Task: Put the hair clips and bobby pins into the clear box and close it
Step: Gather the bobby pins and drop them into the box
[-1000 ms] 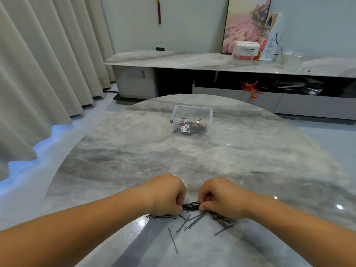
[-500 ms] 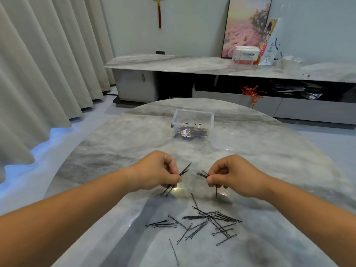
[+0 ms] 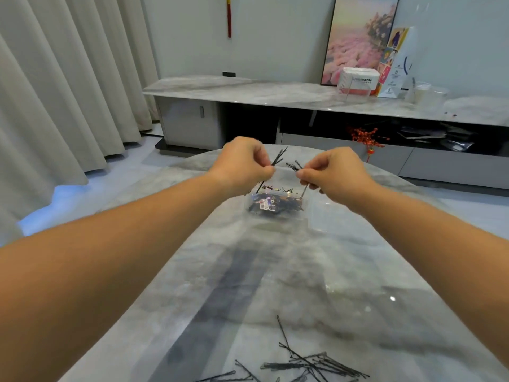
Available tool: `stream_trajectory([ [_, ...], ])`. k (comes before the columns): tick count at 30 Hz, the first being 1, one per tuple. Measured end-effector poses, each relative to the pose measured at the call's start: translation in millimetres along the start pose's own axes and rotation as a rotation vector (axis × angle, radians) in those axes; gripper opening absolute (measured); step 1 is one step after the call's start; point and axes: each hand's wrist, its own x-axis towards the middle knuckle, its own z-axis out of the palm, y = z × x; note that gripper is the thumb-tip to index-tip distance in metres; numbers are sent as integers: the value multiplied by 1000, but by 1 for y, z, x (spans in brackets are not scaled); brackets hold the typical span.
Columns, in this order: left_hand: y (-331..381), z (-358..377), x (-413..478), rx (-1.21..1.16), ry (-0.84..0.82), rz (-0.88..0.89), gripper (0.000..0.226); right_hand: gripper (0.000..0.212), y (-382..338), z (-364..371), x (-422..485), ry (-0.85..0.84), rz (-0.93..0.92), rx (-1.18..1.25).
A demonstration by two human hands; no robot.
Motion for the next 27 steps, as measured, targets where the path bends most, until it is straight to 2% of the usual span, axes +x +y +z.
stream_trajectory([
  [5,-4,15,42,154,1,110,12,16,1,18,40,28,-68,-213],
  [10,-26,34,54,301,-71,124,14,20,11,35,50,22,-120,-303],
  [14,-36,42,52,525,-95,157,14,18,22,33,45,42,-128,-276],
  [20,-36,32,42,550,-32,216,17,20,29,20,17,117,-110,-174],
  [22,-33,26,30,497,-12,204,24,18,25,18,-7,53,-128,-181],
  [25,-30,16,-6,368,-49,149,31,18,23,18,-57,-234,-168,-213],
  [27,-32,12,-39,381,-146,143,31,18,25,20,-92,-427,-189,-246],
])
